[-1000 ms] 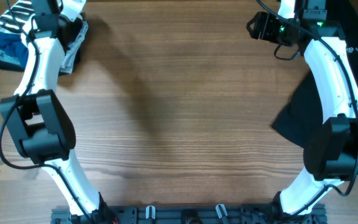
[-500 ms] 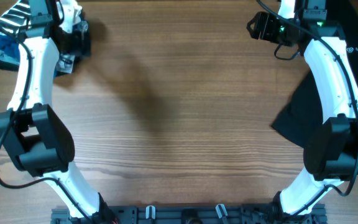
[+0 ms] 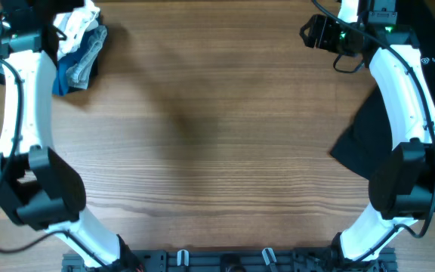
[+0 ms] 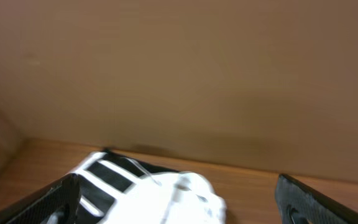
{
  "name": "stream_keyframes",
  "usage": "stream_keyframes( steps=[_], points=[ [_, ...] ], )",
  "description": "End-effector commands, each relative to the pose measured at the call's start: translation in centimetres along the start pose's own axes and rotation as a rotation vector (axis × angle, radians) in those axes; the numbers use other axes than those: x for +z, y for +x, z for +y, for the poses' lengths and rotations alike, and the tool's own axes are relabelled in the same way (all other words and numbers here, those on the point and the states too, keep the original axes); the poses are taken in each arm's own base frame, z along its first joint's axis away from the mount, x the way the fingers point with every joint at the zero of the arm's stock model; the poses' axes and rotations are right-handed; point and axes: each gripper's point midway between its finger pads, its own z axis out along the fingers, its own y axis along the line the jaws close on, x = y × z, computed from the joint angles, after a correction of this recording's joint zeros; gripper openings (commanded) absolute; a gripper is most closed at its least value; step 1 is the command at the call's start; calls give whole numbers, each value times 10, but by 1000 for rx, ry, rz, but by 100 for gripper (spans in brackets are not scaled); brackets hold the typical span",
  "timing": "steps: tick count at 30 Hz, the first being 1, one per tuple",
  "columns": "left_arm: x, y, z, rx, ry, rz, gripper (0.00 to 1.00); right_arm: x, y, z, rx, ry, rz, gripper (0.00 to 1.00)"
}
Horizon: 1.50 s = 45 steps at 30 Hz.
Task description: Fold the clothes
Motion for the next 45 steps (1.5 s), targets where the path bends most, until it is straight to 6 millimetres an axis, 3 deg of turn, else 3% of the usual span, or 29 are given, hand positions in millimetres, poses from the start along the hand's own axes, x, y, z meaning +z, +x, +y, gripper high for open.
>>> stream_keyframes(
  steps=[1,5,8,11,12,14,15,16,18,19,20,21,23,24,26,29,30,32,34,45],
  points=[
    [51,68,52,-14,-108,101,100,-5,0,0,-18,14,-2,83],
    [76,177,100,-99,-180,346,100,-5,2,-1,-15,17,8,83],
    [74,261,121,-164,-211,559,100,-5,1,-1,-17,16,2,83],
    [65,332,130,-201,-227,735,100,-5,1,-1,-17,16,3,83],
    [63,351,133,-226,-237,774,100,-5,1,-1,-18,16,4,83],
    [62,355,134,-236,-241,785,100,-5,2,-1,-20,17,6,83],
    [62,347,134,-233,-241,770,100,-5,2,-1,-18,17,7,84],
    [62,337,134,-229,-240,749,100,-5,1,-1,-19,16,4,91],
    [58,300,133,-220,-240,688,100,-6,-3,0,-26,14,-12,99],
    [51,265,130,-208,-236,633,100,-8,-10,3,-53,4,-31,100],
    [46,242,127,-200,-232,596,100,-12,-16,8,-91,-13,-49,99],
    [36,200,120,-186,-224,521,100,-20,-25,14,-145,-23,-73,100],
    [14,146,105,-165,-205,433,100,-44,-46,24,-202,-21,-128,100],
    [-6,107,88,-145,-181,369,100,-64,-60,33,-229,-23,-174,100],
    [-32,57,56,-113,-133,272,100,-99,-79,45,-255,-17,-250,100],
    [-60,18,15,-78,-65,192,100,-147,-84,59,-274,-9,-323,99],
    [-67,9,-6,-61,-28,170,100,-164,-78,63,-274,-9,-326,100],
    [-67,8,-22,-49,-1,170,100,-179,-68,66,-268,-9,-309,100],
    [-67,8,-33,-40,18,171,100,-181,-56,68,-256,-24,-270,100],
    [-69,14,-35,-37,21,194,100,-175,-50,62,-258,-7,-242,100]
  ],
)
